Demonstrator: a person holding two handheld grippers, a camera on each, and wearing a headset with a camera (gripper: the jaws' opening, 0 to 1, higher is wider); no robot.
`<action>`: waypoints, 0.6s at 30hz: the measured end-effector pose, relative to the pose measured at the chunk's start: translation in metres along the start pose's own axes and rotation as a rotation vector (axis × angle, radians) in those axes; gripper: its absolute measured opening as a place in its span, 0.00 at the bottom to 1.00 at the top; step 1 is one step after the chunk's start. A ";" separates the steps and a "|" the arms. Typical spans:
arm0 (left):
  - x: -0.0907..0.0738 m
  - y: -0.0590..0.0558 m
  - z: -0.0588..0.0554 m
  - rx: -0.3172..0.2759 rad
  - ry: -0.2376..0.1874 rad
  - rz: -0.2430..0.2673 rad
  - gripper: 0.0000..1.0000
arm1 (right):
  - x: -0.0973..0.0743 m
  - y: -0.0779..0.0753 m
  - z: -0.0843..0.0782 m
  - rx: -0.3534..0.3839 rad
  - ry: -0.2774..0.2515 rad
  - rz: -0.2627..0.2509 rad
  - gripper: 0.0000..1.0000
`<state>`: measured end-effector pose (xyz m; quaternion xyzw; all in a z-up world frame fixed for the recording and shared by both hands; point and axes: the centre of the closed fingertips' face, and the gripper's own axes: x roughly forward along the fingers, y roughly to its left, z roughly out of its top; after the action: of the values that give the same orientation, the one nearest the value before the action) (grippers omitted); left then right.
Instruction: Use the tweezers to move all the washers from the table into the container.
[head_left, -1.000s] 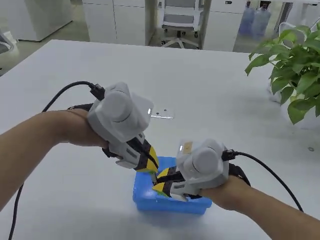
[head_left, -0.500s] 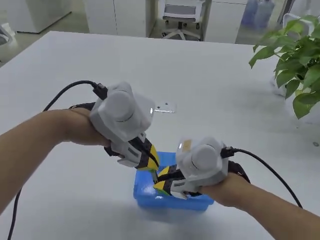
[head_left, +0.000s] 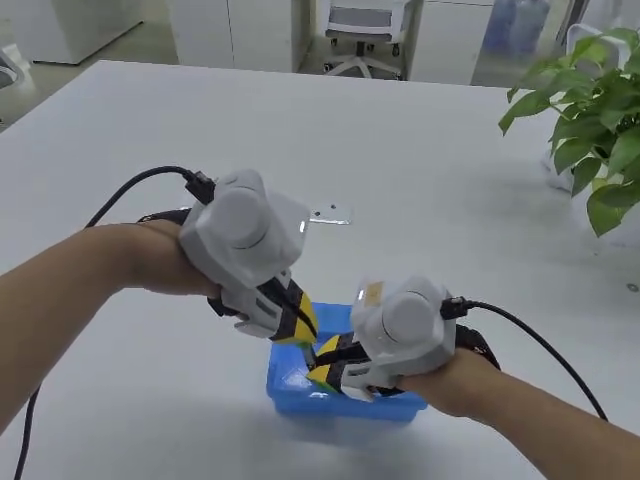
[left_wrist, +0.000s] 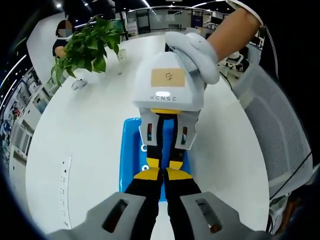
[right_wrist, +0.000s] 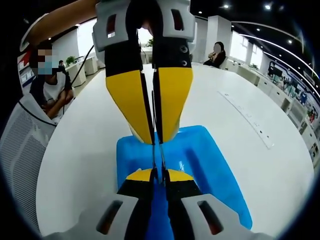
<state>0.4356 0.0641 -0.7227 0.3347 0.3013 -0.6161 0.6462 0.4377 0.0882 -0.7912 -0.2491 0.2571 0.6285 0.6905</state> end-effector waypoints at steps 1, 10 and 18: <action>0.000 0.000 0.000 0.002 0.001 0.000 0.06 | 0.000 0.000 0.000 0.000 0.001 0.000 0.11; -0.002 -0.002 0.004 0.011 -0.002 -0.002 0.06 | -0.003 0.000 0.001 -0.010 0.004 -0.006 0.11; -0.009 -0.006 0.013 0.020 -0.011 -0.006 0.06 | -0.011 0.004 0.008 -0.012 -0.009 -0.010 0.11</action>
<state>0.4289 0.0593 -0.7080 0.3366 0.2927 -0.6230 0.6426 0.4336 0.0852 -0.7781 -0.2515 0.2489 0.6277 0.6934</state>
